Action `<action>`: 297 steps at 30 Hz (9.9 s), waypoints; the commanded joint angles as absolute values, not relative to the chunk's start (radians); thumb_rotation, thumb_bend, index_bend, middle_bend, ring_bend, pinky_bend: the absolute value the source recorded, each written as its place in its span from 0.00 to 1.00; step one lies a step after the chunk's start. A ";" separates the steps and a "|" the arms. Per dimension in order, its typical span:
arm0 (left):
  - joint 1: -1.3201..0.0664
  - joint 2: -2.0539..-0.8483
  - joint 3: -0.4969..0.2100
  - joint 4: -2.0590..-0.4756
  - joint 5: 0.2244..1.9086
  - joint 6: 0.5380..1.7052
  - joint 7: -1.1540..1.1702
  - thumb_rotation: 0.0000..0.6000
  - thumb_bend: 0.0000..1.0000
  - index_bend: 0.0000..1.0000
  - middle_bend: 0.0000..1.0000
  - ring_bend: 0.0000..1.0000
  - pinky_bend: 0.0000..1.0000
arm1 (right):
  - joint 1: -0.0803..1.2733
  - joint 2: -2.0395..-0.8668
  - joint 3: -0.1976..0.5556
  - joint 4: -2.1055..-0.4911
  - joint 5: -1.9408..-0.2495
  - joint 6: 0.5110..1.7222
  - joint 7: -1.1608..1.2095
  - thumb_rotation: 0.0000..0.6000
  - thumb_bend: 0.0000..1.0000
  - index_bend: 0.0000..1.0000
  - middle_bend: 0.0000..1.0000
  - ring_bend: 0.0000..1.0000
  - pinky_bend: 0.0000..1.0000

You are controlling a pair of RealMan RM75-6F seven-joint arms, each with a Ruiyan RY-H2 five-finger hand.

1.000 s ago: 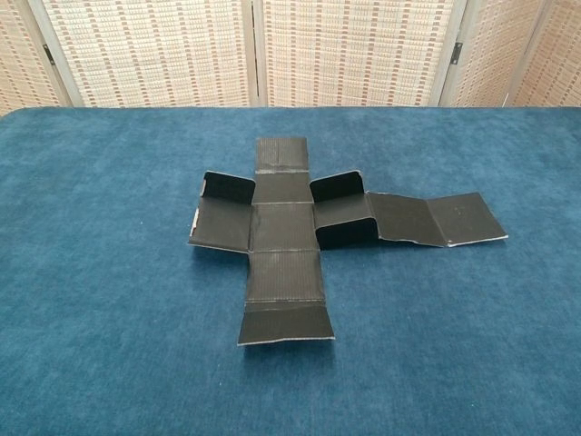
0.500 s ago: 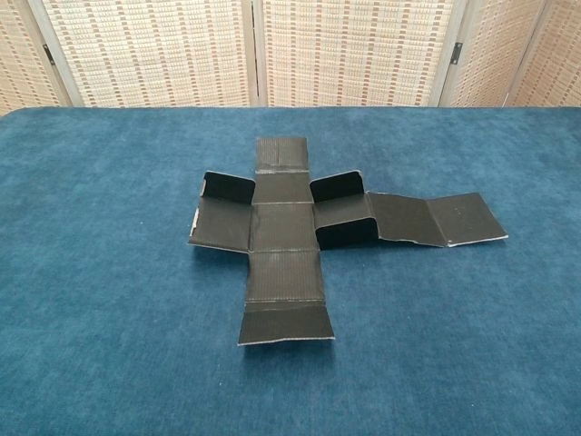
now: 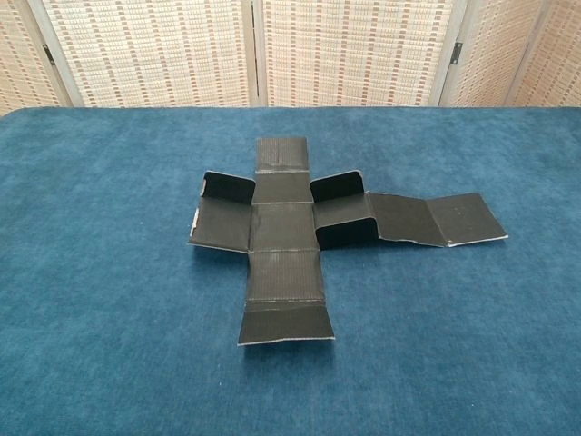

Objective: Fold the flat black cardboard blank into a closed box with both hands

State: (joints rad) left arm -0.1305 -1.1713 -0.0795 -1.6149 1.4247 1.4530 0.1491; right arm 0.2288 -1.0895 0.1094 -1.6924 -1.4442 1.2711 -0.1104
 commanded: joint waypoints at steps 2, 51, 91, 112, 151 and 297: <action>-0.136 -1.172 -0.077 -1.614 1.432 1.446 0.145 1.00 0.26 0.09 0.06 0.08 0.13 | 0.337 -1.127 0.169 -1.730 -1.353 1.144 -0.226 1.00 0.08 0.00 0.16 0.51 0.69; -0.153 -1.197 -0.062 -1.529 1.442 1.414 0.073 1.00 0.26 0.09 0.06 0.08 0.13 | 1.056 -1.620 0.108 -1.266 -0.258 0.710 -0.663 1.00 0.20 0.03 0.12 0.74 0.99; -0.540 -1.691 -0.163 -1.068 1.372 1.059 0.157 1.00 0.18 0.00 0.00 0.48 0.63 | 0.876 -1.670 0.076 -1.495 -0.781 1.113 -0.690 1.00 0.25 0.46 0.45 0.79 1.00; -0.597 -1.751 -0.154 -1.114 1.448 1.086 -0.227 1.00 0.18 0.00 0.00 0.46 0.65 | 0.871 -1.666 0.108 -1.509 -0.831 1.068 -0.737 1.00 0.25 0.46 0.45 0.79 1.00; -0.834 -1.580 0.026 -1.184 1.625 0.782 -1.053 1.00 0.18 0.00 0.00 0.39 0.64 | 1.079 -1.526 0.042 -1.380 -1.457 0.794 -0.509 1.00 0.28 0.46 0.45 0.80 1.00; -0.856 -1.523 0.069 -1.249 1.567 0.797 -1.185 1.00 0.18 0.26 0.27 0.46 0.59 | 0.888 -1.783 0.013 -1.091 -1.822 1.241 -0.111 1.00 0.14 0.40 0.43 0.76 1.00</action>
State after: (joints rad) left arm -0.8621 -1.4981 0.0689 -1.2666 1.5816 0.8073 -1.2190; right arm 0.8912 -1.7788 0.0196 -1.0971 -1.8180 1.2411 -0.1144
